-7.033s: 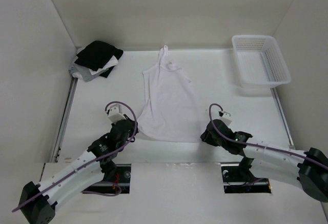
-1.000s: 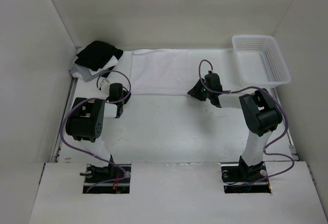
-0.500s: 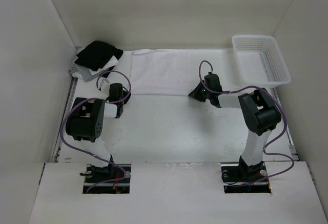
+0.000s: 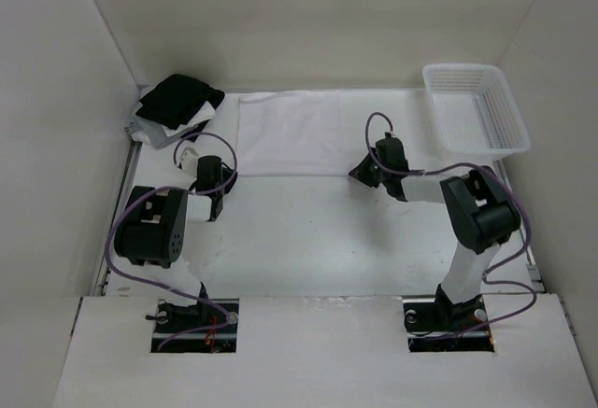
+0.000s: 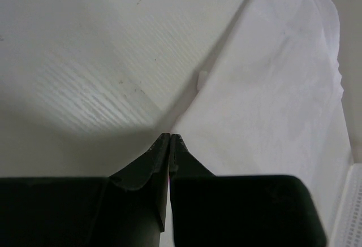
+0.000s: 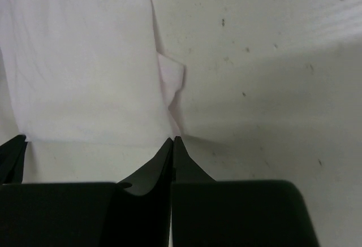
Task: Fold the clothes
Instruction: Fold the tank top
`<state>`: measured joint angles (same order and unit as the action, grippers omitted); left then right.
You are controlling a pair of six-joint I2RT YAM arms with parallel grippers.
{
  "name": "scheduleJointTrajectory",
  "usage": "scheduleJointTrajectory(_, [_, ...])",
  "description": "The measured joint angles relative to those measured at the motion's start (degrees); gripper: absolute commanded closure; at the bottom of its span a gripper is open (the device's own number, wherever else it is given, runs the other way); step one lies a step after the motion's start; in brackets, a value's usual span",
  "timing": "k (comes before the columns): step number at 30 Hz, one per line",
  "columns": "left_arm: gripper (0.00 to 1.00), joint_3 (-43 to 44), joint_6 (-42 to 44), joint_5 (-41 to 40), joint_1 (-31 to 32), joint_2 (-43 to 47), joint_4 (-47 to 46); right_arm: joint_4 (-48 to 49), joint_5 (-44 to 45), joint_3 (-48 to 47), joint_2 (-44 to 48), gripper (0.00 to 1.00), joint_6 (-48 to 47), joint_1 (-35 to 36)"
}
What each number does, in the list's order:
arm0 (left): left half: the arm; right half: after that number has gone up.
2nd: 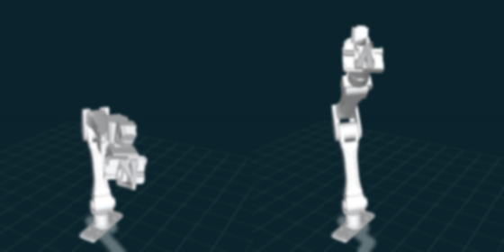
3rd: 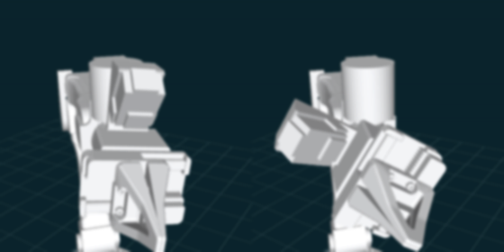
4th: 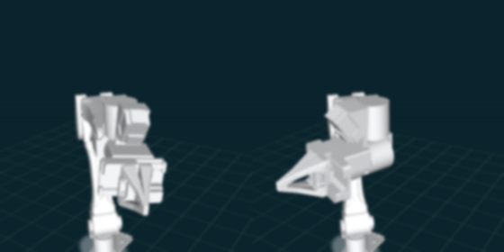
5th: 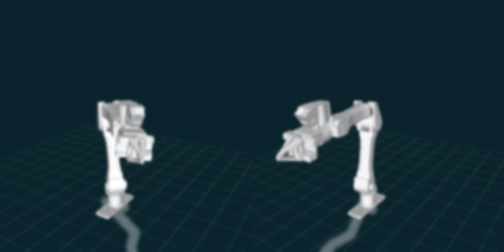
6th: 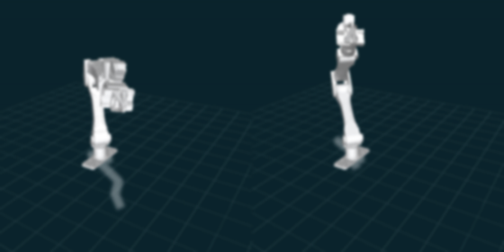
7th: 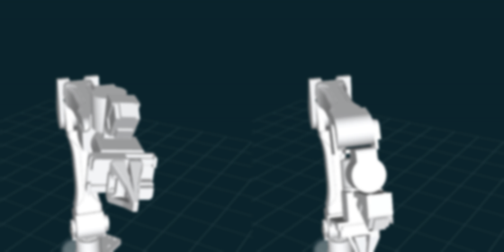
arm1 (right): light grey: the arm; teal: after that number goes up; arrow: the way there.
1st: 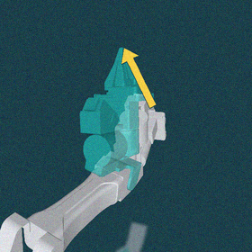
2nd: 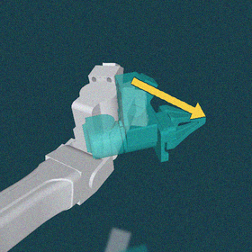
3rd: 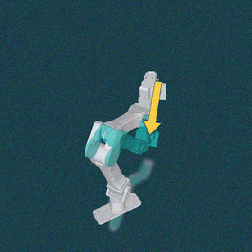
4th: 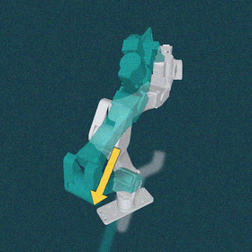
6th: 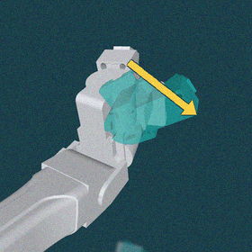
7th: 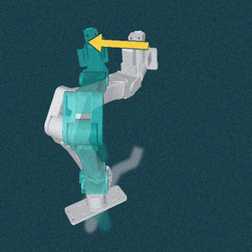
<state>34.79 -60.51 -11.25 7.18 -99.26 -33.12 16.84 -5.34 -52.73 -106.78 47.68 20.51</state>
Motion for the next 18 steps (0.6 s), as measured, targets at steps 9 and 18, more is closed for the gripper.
scheduleJointTrajectory(9, [1.0, -7.0, 2.2, -0.5, 4.7, 45.4, 12.4, -9.4, 7.9, 12.0, 37.1, 1.0, -5.6, 7.6])
scheduleJointTrajectory(18, [1.0, 3.6, 6.3, -4.2, 15.0, 78.6, 34.3, -32.0, 23.9, 4.5, 71.2, 1.0, -8.0, 28.3])
